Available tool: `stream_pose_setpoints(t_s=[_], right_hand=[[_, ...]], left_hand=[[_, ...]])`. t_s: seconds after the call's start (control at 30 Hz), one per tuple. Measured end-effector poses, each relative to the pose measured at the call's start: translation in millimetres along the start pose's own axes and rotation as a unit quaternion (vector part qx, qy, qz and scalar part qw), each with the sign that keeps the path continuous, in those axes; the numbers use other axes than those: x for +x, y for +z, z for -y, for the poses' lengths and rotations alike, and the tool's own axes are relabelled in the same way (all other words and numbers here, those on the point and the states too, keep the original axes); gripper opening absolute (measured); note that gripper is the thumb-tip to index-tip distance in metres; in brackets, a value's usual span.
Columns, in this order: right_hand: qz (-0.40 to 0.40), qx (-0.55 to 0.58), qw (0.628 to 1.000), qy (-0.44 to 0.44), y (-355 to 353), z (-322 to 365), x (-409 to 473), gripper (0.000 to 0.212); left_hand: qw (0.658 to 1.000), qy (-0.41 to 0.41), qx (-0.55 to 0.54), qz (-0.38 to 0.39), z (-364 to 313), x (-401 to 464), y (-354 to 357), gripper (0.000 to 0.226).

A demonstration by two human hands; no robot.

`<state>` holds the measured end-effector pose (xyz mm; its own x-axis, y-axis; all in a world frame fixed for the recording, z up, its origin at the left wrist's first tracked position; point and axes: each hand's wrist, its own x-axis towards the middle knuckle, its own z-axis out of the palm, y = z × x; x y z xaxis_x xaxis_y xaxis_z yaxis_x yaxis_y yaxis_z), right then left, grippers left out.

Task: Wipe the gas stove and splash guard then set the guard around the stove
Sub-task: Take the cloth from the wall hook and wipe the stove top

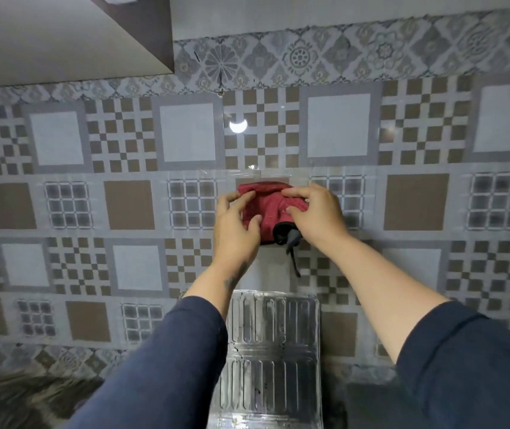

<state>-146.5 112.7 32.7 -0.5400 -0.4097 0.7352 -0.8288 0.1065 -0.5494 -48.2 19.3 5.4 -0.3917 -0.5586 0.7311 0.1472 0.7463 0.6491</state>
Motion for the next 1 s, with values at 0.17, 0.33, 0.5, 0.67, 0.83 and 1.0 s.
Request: stream_pose_setpoints(t_s=[0.17,0.33,0.5,0.67,0.83,1.0], right_hand=[[0.017,-0.015,0.999,0.047,-69,5,-84,0.033],[0.017,-0.065,0.995,0.080,-144,0,-181,0.034],[0.023,-0.104,0.989,0.103,-203,-5,-268,0.035],[0.057,-0.136,0.983,0.106,-238,-16,-332,0.034],[0.115,-0.129,0.981,0.092,-254,-18,-376,0.036],[0.202,-0.081,0.974,0.063,-232,-8,-413,0.046]], left_hand=[[0.997,-0.037,-0.046,0.050,-41,-87,12,0.042],[0.987,-0.059,-0.092,0.118,-82,-184,28,0.041],[0.971,-0.071,-0.119,0.193,-114,-272,42,0.043],[0.956,-0.096,-0.122,0.249,-131,-337,40,0.045],[0.953,-0.100,-0.019,0.287,-131,-372,29,0.035],[0.937,-0.221,0.109,0.247,-125,-385,11,0.013]])
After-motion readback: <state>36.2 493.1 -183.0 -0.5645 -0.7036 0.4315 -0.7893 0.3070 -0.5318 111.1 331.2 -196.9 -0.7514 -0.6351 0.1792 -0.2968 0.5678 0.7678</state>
